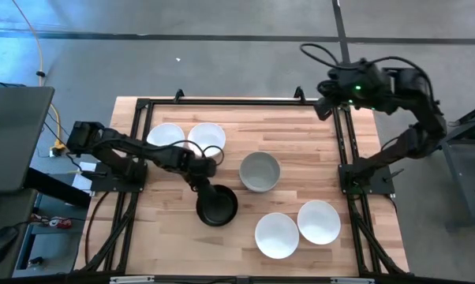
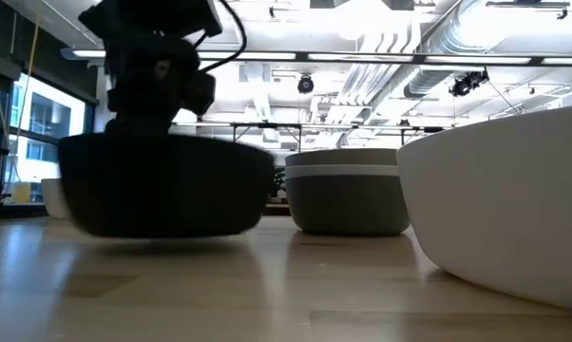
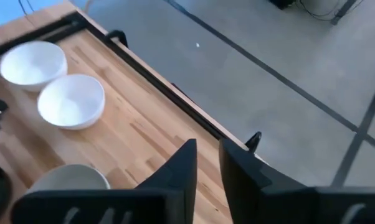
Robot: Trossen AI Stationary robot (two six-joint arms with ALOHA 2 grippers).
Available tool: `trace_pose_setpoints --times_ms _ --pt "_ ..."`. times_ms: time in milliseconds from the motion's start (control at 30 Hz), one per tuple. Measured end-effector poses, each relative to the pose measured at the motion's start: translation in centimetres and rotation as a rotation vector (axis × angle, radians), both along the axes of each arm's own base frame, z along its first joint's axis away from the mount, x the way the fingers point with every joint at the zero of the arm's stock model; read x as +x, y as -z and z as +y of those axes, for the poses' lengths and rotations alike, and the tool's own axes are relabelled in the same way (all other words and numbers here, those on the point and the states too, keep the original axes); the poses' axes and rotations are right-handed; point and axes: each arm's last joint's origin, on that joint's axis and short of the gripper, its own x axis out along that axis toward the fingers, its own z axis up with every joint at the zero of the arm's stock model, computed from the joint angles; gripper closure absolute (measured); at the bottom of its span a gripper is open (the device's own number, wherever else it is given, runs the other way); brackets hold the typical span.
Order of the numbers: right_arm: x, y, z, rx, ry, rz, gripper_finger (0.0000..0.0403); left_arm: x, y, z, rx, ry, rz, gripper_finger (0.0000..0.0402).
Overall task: Nest bowls inside each other
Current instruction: Stack the black bowl on top of the gray bowl
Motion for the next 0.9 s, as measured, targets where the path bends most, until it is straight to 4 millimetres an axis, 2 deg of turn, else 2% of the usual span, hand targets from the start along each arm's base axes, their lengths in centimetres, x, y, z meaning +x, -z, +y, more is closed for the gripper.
trace_pose_setpoints --times_ms 233,433,667,800,900 --pt "-1.0 -0.4 0.7 0.0 -0.02 -0.036 0.0377 1.3 -2.5 1.7 0.018 -0.003 -0.076 0.04" --pt "-0.6 -0.3 0.9 0.001 -0.038 -0.027 0.038 2.4 -6.2 3.9 0.075 -0.014 -0.137 0.0401" --pt "-0.4 -0.2 1.1 -0.003 -0.059 -0.017 0.038 3.2 -10.7 7.4 0.174 -0.08 -0.209 0.0401" --pt "-0.4 -0.2 1.2 -0.002 -0.067 -0.017 0.038 4.4 -12.2 9.2 0.22 -0.086 -0.192 0.0401" --pt "-0.4 -0.2 1.3 -0.002 -0.072 -0.017 0.038 6.0 -12.4 10.3 0.236 -0.065 -0.168 0.0401"
